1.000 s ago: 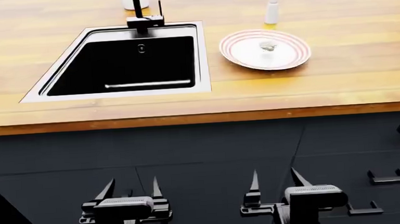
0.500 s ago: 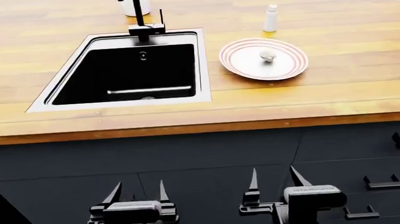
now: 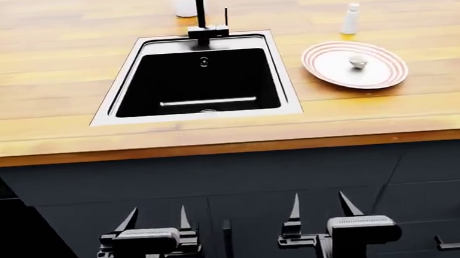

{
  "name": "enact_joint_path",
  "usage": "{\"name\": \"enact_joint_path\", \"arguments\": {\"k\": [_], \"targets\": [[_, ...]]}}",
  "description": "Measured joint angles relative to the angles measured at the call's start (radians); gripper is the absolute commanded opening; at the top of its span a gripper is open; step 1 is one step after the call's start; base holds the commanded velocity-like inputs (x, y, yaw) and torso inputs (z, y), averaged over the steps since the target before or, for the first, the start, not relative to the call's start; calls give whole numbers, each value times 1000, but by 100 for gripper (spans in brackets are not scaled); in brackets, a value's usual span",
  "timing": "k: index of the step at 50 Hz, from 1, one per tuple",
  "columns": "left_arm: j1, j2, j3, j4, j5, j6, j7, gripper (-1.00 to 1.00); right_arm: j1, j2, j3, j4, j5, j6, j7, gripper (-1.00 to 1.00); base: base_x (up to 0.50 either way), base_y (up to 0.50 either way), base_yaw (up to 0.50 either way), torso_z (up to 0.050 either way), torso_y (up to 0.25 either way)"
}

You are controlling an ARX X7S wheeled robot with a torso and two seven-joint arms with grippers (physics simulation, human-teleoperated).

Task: Pick the scallop from the counter and place it in the sink. Then turn on the sink faucet.

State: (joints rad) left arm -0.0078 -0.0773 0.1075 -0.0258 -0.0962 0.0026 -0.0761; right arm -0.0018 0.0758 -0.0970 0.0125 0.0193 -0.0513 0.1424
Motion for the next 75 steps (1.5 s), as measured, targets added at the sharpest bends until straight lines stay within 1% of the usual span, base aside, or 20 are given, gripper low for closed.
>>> {"name": "enact_joint_path", "arguments": {"k": [3, 6, 8, 11, 15, 19, 23, 26, 30, 34, 38, 42, 45, 50, 54, 60, 67, 75], "targets": [[0, -7, 3, 3, -5, -6, -3, 100, -1, 1, -7, -4, 7, 7, 1, 100, 0, 0, 0, -12, 0], [2, -10, 7, 20, -10, -24, -10, 100, -1, 6, -11, -15, 13, 25, 6, 100, 0, 0, 0, 50, 0], [3, -18, 8, 70, -18, -73, -16, 100, 0, 12, -12, -59, 32, 82, 2, 100, 0, 0, 0, 50, 0], [-10, -35, 1, 194, -49, -204, -27, 100, 15, 28, -6, -169, 67, 224, 2, 100, 0, 0, 0, 50, 0], [-77, -60, -23, 380, -111, -447, -49, 100, 91, 58, 6, -347, 115, 489, 14, 100, 0, 0, 0, 50, 0], [-194, -76, -62, 537, -185, -712, -70, 100, 214, 77, 26, -491, 165, 766, 22, 100, 0, 0, 0, 50, 0], [-399, -87, -112, 612, -272, -992, -98, 100, 429, 91, 51, -545, 249, 1048, 60, 100, 0, 0, 0, 50, 0], [-568, -112, -121, 577, -322, -1124, -120, 100, 600, 105, 51, -502, 314, 1187, 88, 100, 0, 0, 0, 50, 0], [-776, -149, -97, 443, -341, -1192, -124, 100, 829, 114, 38, -339, 361, 1280, 95, 100, 0, 0, 0, 50, 0], [-973, -174, -55, 238, -324, -1179, -114, 100, 1043, 115, -15, -101, 364, 1278, 71, 100, 0, 0, 0, 50, 0], [-1143, -186, -9, 15, -291, -1121, -98, 100, 1222, 103, -82, 150, 345, 1231, 36, 100, 0, 0, 0, 50, 0], [-1301, -183, 36, -243, -247, -1026, -81, 100, 1379, 83, -137, 411, 321, 1157, -1, 100, 0, 0, 0, 50, 0], [-1412, -170, 65, -459, -215, -933, -69, 100, 1484, 59, -176, 623, 293, 1065, -21, 100, 0, 0, 0, 50, 0], [-1562, -146, 101, -774, -169, -786, -56, 100, 1602, 25, -215, 878, 252, 945, -39, 100, 0, 0, 0, 50, 0], [-1634, -137, 113, -937, -145, -709, -52, 100, 1658, 7, -230, 1007, 221, 882, -46, 100, 144, 0, 0, 38, 0], [-1694, -129, 121, -1086, -112, -639, -58, 100, 1706, -10, -237, 1126, 180, 823, -54, 100, 500, 0, 0, 0, 0], [-1728, -124, 122, -1179, -78, -602, -64, 100, 1735, -22, -231, 1199, 139, 787, -58, 100, 500, 0, 0, 0, 0], [-1745, -121, 116, -1229, -49, -581, -66, 100, 1748, -27, -217, 1239, 103, 767, -63, 100, 500, 0, 0, 0, 0]]}}
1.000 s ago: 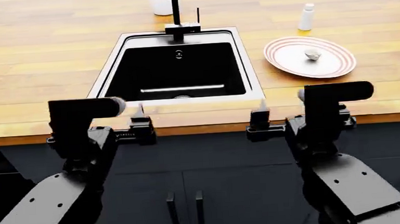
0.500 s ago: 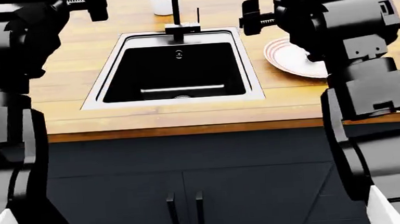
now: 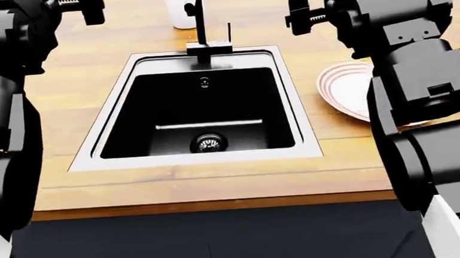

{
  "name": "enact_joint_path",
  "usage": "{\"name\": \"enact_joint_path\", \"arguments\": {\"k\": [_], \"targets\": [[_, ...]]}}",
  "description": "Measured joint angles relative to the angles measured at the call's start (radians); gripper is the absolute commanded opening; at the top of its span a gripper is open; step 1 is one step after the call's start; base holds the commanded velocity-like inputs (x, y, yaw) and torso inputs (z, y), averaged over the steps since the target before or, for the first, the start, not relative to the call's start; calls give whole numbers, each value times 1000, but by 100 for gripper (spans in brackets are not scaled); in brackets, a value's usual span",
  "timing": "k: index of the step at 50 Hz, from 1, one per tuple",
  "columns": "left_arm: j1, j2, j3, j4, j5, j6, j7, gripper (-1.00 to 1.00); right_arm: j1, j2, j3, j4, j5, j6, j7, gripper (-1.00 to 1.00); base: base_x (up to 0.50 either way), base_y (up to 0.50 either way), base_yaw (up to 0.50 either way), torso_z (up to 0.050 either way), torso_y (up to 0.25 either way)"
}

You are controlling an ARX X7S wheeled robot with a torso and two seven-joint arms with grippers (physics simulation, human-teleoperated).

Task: Pick the scallop from the counter and place it in the sink. Then turn on the sink faucet.

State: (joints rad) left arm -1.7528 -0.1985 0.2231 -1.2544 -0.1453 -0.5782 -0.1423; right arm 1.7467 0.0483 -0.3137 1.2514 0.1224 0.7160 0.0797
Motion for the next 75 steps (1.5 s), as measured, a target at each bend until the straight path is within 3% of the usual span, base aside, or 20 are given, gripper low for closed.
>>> {"name": "enact_joint_path", "arguments": {"k": [33, 52, 75], "targets": [[-6, -7, -49, -39, 61, 17, 2, 100, -3, -16, 19, 31, -71, -19, -1, 100, 500, 29, 0, 0, 0], [-6, -16, -65, -40, 77, 17, 2, 100, -13, -21, 7, 32, -76, -23, 27, 100, 54, 165, 0, 0, 0], [-6, -19, -75, -39, 88, 15, 3, 100, -20, -18, 1, 33, -77, -14, 39, 100, 287, -13, 0, 0, 0]]}}
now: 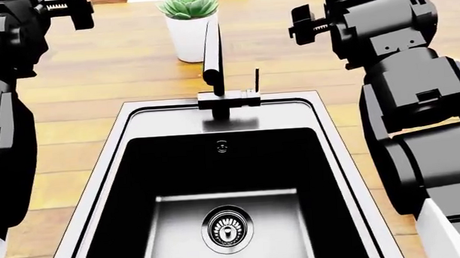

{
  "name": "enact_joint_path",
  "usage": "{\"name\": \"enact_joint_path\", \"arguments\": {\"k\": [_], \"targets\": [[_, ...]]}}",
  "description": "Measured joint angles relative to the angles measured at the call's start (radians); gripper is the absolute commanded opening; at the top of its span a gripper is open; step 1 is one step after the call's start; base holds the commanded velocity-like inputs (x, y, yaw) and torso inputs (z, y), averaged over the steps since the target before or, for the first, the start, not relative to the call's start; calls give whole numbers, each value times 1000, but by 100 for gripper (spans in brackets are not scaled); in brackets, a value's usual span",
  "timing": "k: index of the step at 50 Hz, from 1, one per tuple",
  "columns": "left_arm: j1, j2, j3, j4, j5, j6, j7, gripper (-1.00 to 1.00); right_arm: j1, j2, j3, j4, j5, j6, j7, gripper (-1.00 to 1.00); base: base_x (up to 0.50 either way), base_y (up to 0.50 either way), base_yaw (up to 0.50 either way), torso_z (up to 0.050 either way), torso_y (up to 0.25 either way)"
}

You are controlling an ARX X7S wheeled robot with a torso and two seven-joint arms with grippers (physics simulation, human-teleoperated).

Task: Pick the scallop from the counter and place it in the sink. Then turn on the sink faucet.

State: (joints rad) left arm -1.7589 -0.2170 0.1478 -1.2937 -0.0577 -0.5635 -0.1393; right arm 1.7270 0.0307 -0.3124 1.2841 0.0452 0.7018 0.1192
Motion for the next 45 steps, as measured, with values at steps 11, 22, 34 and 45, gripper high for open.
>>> {"name": "enact_joint_path", "arguments": {"k": [11, 22, 34, 45], "targets": [[5, -1, -3, 0, 3, -1, 4, 100, -31, 60, 3, -180, 3, 221, 15, 100, 0, 0, 0, 0, 0], [11, -4, -8, 1, 7, -6, 8, 100, -141, 390, -75, -787, 620, 655, 510, 100, 0, 0, 0, 0, 0], [12, -7, -11, 1, 8, -11, 9, 100, -240, 714, -202, -1136, 1686, 701, 1157, 100, 0, 0, 0, 0, 0], [15, -11, -14, 2, 9, -15, 5, 100, -312, 932, -275, -1351, 2124, 618, 1347, 100, 0, 0, 0, 0, 0]]}}
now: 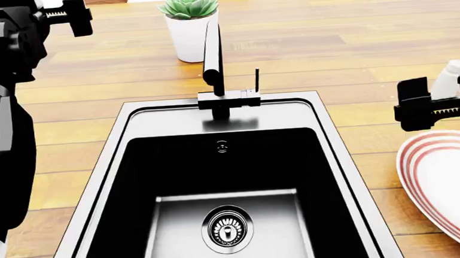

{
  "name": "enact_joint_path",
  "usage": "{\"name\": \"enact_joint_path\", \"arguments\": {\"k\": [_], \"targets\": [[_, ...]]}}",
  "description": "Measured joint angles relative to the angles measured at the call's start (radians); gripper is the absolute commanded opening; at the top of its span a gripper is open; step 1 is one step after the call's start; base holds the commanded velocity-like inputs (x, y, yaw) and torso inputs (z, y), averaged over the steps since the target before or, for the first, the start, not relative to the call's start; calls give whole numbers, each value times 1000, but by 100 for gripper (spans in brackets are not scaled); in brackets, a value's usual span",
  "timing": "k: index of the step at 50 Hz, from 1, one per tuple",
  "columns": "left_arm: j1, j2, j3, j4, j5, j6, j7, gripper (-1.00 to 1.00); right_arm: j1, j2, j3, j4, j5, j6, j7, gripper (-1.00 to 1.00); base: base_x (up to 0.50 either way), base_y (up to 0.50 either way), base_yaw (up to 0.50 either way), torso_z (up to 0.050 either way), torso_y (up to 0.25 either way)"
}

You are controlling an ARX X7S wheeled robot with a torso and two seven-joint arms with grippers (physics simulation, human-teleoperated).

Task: Pick the scallop from the counter and place it in the sink. Then turn on the sink faucet.

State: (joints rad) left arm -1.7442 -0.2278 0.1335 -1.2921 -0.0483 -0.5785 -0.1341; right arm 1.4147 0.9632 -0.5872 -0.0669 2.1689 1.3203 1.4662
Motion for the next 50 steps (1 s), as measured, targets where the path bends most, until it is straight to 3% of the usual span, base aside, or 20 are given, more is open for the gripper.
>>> {"name": "enact_joint_path", "arguments": {"k": [10, 21, 50], "targets": [[2, -2, -2, 0, 1, -4, -3, 100, -17, 159, -24, -120, 190, -80, 53, 100, 0, 0, 0, 0, 0], [5, -4, -6, 0, 3, -5, -5, 100, -79, 295, -13, -177, 221, -151, 9, 100, 0, 0, 0, 0, 0], [12, -7, -11, -1, 9, -6, -8, 100, -258, 412, -7, -98, 63, -262, -204, 100, 0, 0, 0, 0, 0]]}}
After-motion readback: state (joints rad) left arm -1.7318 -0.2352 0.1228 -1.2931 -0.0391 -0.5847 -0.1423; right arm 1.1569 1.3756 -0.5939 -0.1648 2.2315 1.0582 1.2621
